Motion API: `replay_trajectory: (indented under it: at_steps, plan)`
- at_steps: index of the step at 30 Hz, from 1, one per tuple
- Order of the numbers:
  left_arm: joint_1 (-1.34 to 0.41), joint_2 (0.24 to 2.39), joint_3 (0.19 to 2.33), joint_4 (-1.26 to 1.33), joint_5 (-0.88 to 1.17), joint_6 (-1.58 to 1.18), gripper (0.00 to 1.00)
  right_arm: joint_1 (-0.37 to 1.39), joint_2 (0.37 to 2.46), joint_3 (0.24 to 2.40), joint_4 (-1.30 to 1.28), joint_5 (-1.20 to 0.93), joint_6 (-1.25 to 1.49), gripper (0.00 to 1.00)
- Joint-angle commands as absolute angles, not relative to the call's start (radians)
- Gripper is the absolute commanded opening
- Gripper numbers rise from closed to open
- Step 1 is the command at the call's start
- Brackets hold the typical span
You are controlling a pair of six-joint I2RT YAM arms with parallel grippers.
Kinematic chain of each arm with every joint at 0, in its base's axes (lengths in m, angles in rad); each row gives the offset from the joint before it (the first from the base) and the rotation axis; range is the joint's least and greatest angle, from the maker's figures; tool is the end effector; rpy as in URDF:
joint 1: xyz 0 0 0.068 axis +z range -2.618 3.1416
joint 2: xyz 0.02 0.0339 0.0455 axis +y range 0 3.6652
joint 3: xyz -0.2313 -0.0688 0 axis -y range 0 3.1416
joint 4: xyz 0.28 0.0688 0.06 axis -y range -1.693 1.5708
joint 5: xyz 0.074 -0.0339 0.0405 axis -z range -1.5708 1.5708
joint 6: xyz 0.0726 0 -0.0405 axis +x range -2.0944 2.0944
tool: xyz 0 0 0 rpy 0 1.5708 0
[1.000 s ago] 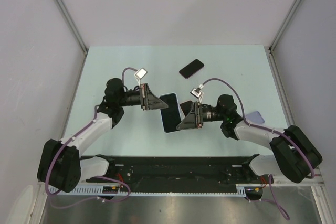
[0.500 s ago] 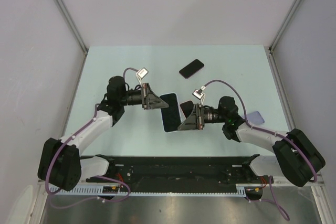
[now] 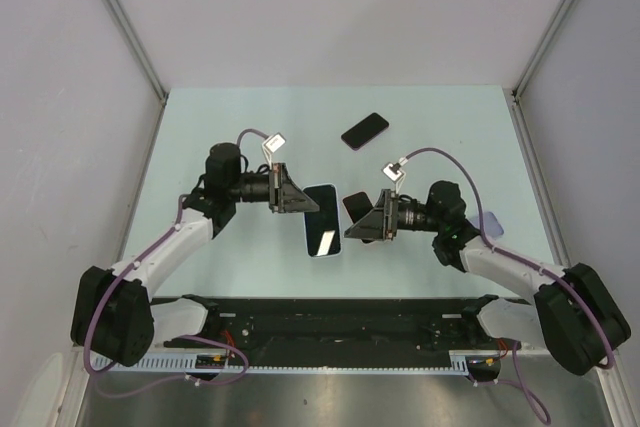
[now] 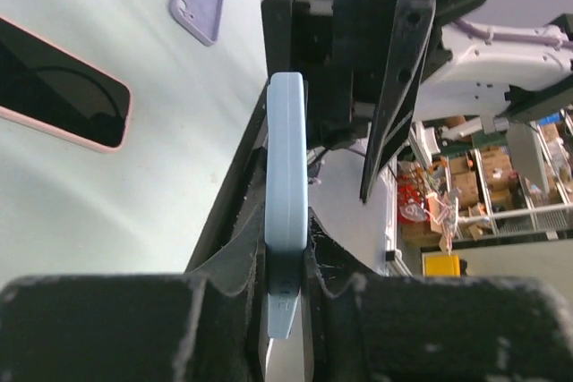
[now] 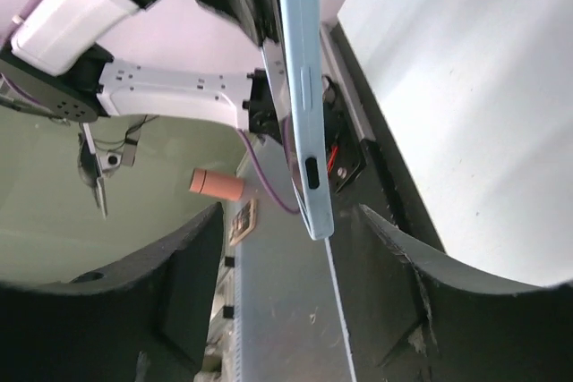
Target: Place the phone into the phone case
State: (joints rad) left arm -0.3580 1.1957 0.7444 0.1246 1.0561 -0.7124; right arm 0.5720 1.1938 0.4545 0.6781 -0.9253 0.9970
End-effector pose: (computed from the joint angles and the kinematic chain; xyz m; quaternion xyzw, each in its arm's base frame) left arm 0.2751 -0.1704 0.2254 0.1653 0.7428 -0.6089 0.2241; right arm 0.2205 0.2110 0.1770 -0.1614 0.7017 0.6632 0.2042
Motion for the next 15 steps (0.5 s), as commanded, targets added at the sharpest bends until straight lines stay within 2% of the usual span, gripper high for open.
replay_trajectory:
  at_steps: [1, 3, 8, 15]
  plan:
    - [-0.374, 1.163, 0.77, 0.132, 1.192, -0.65, 0.0, 0.522, 1.134, 0.488, 0.64, -0.9, 0.919, 0.66]
    - [-0.382, 1.166, 0.764, 0.132, 1.213, -0.649, 0.0, 0.503, 1.132, 0.508, 0.591, -0.899, 0.887, 0.69]
    - [-0.433, 1.18, 0.761, 0.132, 1.258, -0.632, 0.0, 0.5, 1.173, 0.594, 0.564, -0.911, 0.847, 0.7]
    - [-0.456, 1.221, 0.77, 0.109, 1.266, -0.617, 0.0, 0.509, 1.25, 0.653, 0.657, -0.937, 0.902, 0.65]
